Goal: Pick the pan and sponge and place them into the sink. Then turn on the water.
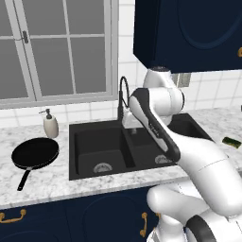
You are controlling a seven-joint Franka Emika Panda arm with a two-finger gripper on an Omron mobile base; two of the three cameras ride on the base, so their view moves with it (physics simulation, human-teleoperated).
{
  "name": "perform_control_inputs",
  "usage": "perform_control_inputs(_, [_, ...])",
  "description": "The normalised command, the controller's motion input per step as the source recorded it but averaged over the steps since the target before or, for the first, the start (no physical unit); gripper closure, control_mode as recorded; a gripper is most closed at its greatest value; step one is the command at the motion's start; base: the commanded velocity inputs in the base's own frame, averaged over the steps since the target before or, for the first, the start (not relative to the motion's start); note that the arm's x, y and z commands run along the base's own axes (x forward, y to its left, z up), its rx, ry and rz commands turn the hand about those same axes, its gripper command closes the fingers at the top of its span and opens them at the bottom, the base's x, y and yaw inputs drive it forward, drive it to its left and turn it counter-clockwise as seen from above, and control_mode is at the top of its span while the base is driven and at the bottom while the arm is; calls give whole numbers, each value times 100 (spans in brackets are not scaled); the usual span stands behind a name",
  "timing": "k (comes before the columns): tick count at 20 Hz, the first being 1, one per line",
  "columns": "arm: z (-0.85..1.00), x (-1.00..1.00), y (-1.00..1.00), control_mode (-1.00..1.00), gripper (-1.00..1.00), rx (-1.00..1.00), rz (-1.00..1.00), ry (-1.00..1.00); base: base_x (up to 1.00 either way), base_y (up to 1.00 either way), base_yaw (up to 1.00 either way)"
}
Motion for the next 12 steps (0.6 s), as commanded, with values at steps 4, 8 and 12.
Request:
perform_control_inputs(4, [-30,0,100,-100,-100,-1,0,10,0,0,0])
perform_control_inputs(8, [-24,0,100,-100,-100,-3,0,9,0,0,0])
perform_control_inputs(12, [-20,0,99,-100,-100,-9,0,13,0,0,0])
